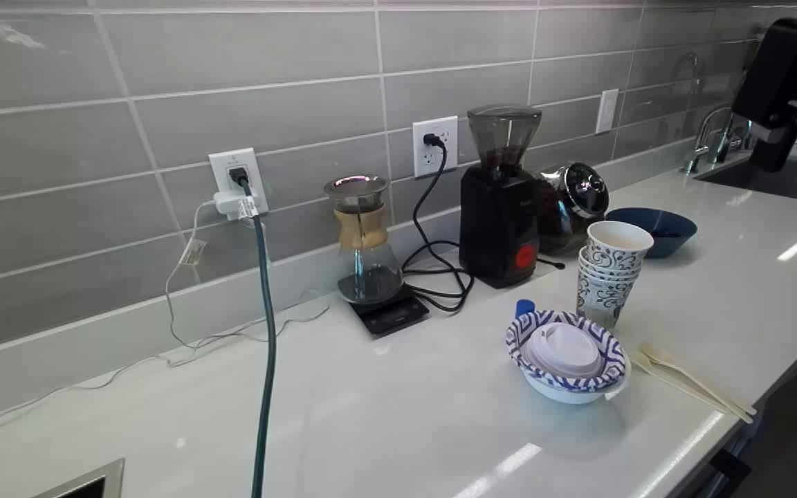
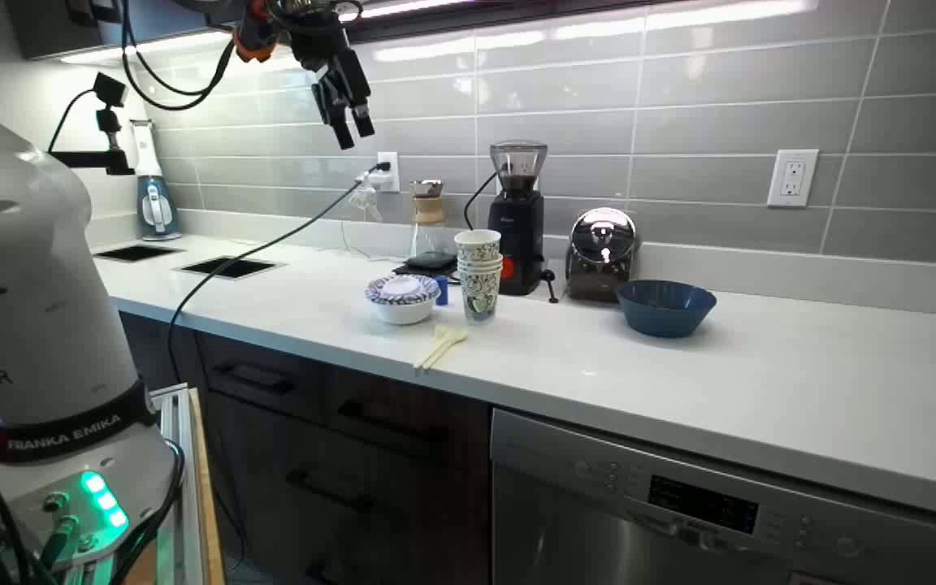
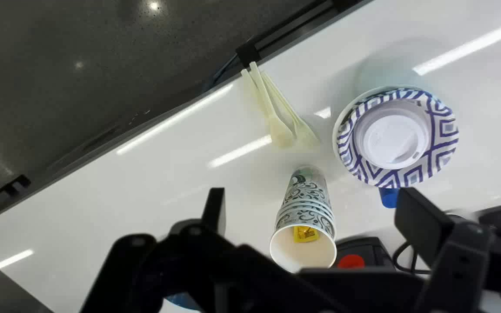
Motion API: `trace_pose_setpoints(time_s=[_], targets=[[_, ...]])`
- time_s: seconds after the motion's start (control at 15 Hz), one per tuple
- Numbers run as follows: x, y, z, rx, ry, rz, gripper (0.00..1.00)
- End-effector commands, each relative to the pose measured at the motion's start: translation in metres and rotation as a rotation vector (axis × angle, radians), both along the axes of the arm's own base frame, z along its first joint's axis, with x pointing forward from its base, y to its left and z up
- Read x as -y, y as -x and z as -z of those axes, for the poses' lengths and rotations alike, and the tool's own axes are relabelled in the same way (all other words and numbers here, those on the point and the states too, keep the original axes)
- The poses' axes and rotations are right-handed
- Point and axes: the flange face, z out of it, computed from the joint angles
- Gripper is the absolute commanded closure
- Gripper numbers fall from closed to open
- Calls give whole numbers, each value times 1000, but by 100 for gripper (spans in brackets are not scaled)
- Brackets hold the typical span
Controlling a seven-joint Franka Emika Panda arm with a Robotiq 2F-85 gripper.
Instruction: Put the fork and spoon in the cup
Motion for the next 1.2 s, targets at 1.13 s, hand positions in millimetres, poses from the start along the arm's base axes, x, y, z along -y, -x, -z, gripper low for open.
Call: trace_pose_setpoints(time_s=[1.13], targets=[[29,-33,44,-70,-157,-127,0]])
